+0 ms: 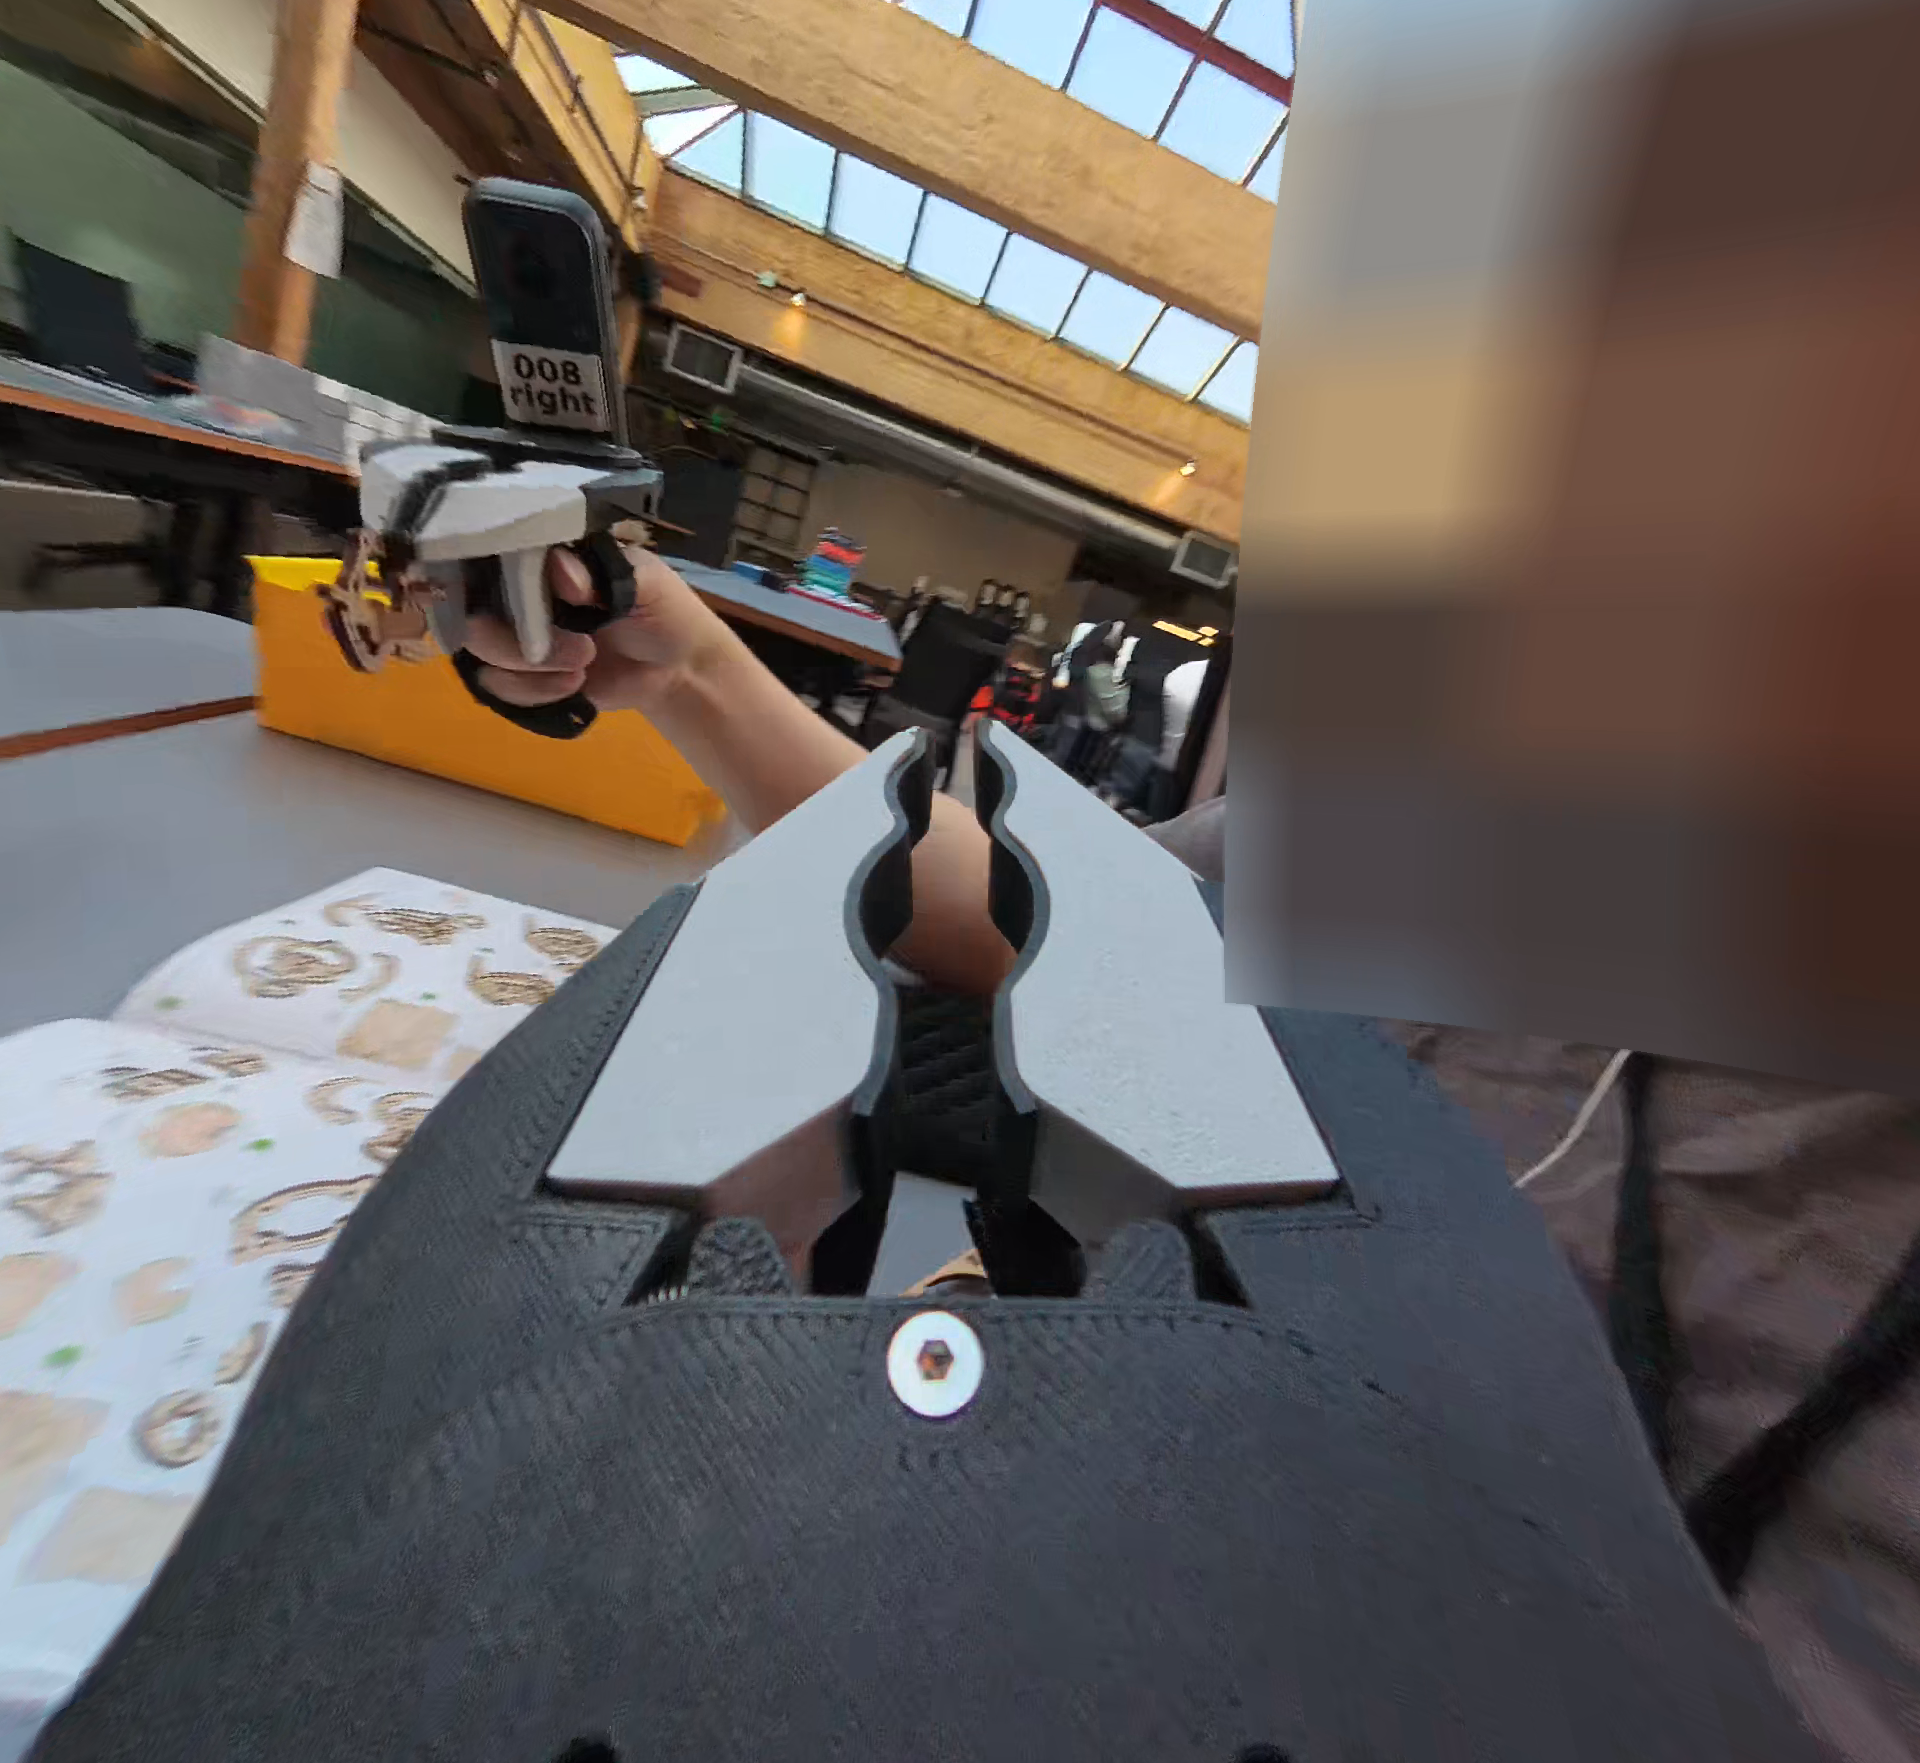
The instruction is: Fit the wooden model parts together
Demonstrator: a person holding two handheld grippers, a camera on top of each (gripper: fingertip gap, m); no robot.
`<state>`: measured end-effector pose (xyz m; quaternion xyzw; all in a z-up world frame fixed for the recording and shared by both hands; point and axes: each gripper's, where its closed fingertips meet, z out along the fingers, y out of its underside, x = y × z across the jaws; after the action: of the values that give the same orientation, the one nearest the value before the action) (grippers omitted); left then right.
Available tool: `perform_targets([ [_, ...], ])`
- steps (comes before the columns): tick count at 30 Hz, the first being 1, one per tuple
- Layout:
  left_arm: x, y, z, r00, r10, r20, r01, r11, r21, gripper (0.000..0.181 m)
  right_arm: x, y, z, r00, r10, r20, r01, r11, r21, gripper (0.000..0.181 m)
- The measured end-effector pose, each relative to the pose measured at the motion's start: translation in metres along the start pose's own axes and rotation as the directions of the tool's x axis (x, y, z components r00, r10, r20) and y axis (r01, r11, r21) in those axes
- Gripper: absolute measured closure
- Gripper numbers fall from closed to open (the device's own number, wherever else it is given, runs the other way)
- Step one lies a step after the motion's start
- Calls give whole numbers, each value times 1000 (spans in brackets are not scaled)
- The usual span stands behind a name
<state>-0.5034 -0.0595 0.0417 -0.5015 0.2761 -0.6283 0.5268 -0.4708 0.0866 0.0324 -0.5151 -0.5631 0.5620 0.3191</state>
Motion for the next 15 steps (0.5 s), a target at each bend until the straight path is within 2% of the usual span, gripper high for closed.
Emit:
perform_targets([
  [2, -7, 8, 0, 976, 185, 113, -176, 981, -85, 181, 12, 12, 4, 994, 109, 14, -109, 994, -14, 181],
  [4, -12, 17, 1, 916, 357, 183, -320, 925, -204, 181, 14, 18, 8, 986, 161, 51, -160, 987, -8, 181],
  [6, -22, 19, -1, 823, 502, 266, -423, 854, -303, 181, 19, 23, 10, 987, 156, 30, -156, 988, -17, 181],
  [8, -28, 7, -9, 730, 589, 347, -490, 805, -335, 181, 19, 29, 11, 990, 137, 13, -136, 989, -55, 181],
  [10, -42, -14, -28, 627, 602, 495, -499, 797, -339, 181, 17, 33, 12, 992, 128, 5, -127, 988, -85, 181],
  [12, -51, -33, -49, 561, 563, 607, -494, 816, -301, 181, 21, 36, 12, 993, 117, -33, -120, 986, -114, 181],
  [15, -58, -52, -72, 548, 463, 697, -464, 861, -208, 181, 16, 39, 12, 996, 91, -26, -94, 984, -154, 181],
])
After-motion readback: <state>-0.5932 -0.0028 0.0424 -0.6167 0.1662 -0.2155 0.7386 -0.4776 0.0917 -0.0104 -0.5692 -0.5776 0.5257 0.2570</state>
